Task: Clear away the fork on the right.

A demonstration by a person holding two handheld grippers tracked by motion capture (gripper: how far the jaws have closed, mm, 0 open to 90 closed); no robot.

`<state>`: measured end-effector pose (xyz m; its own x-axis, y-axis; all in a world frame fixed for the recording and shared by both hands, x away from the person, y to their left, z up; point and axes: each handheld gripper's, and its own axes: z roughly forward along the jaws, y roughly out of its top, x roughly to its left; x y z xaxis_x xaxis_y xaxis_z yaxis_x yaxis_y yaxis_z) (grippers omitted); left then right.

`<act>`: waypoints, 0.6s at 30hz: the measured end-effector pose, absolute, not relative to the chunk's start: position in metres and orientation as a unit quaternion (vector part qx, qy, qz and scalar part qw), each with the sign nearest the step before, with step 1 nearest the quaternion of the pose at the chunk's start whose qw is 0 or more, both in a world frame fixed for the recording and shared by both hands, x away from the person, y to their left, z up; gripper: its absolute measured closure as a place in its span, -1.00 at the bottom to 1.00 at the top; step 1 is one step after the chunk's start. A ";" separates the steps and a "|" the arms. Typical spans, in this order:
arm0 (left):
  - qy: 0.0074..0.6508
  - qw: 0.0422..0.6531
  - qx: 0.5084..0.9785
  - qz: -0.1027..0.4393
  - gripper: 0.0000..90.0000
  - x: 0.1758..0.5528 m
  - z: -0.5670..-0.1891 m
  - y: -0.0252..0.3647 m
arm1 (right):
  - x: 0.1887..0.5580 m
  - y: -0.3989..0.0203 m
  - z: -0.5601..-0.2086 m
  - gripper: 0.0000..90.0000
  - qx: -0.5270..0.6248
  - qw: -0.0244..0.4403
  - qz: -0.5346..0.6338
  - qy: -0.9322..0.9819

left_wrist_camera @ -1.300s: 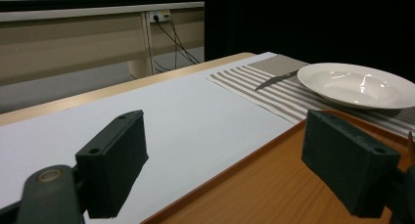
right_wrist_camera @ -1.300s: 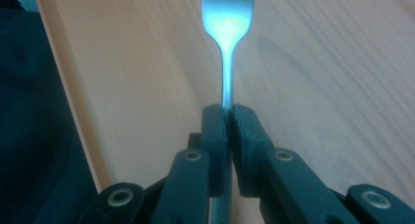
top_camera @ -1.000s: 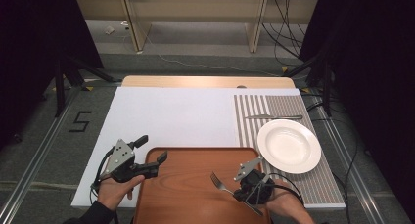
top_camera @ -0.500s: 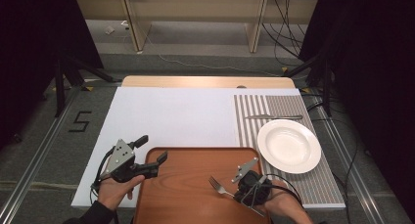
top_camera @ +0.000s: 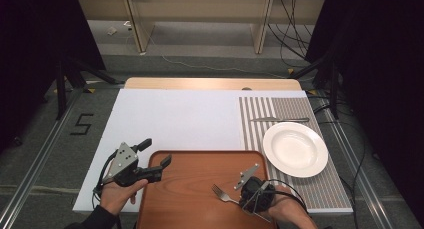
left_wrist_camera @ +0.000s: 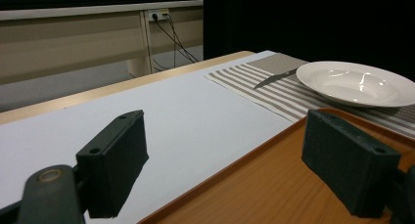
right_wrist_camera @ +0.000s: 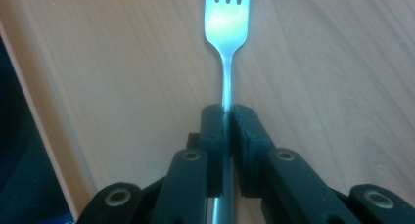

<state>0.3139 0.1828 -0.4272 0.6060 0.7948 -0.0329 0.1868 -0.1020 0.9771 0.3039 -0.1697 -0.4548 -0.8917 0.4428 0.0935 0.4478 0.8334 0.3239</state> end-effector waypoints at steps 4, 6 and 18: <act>0.355 0.569 0.692 0.267 -0.64 0.314 -0.427 0.183 | 0.304 -0.171 -0.453 0.72 -0.233 0.008 -0.182 -0.955; 0.355 0.569 0.692 0.267 -0.64 0.314 -0.427 0.183 | 0.303 -0.170 -0.451 0.51 -0.234 0.003 -0.196 -0.952; 0.355 0.568 0.693 0.268 -0.64 0.314 -0.428 0.183 | 0.299 -0.163 -0.445 0.30 -0.210 -0.022 -0.260 -0.942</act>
